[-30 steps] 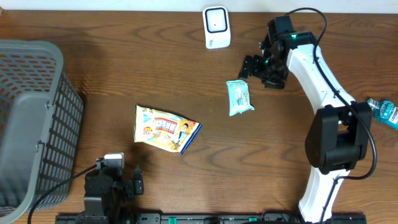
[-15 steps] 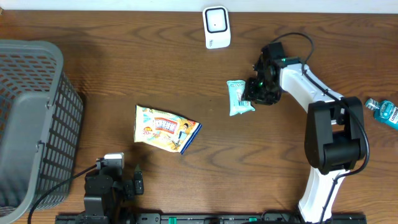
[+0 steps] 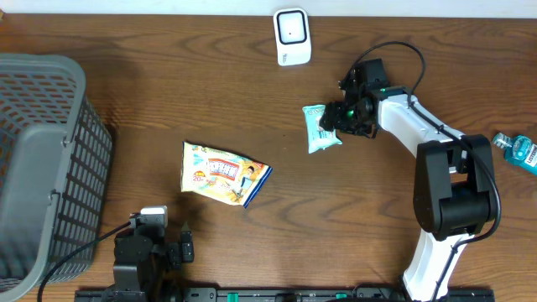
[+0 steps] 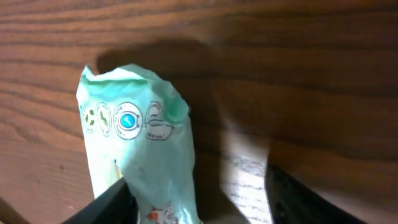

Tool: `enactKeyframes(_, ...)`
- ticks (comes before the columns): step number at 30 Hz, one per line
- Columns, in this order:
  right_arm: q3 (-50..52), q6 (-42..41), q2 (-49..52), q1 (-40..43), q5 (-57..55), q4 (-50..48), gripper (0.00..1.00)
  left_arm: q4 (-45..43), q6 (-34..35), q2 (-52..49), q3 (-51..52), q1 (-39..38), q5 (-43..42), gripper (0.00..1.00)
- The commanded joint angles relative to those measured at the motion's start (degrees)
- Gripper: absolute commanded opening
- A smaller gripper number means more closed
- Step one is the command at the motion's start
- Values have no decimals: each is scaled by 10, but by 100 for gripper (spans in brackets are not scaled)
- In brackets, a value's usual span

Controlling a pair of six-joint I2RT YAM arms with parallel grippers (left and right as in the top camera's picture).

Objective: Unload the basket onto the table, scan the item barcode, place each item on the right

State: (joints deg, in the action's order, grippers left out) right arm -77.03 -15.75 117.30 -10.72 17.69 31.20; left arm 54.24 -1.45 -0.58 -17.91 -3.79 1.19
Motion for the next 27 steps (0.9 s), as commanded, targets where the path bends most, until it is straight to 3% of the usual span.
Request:
enactKeyframes(1,17,2,20,-3,-1,-2,41,23,3,2,2,2,-6,98)
enactKeyframes(8,22,8,20,-19,3,3,1,23,3,2,2,2,-6,98)
enactKeyframes(12,22,51,20,-25,70,-4,1,23,3,2,2,2,-6,98)
enactKeyframes(23,14,107,17,29,470,-33,1,23,3,2,2,2,-6,98)
enactKeyframes(27,14,96,17,32,487,-36,1,23,3,2,2,2,-6,98)
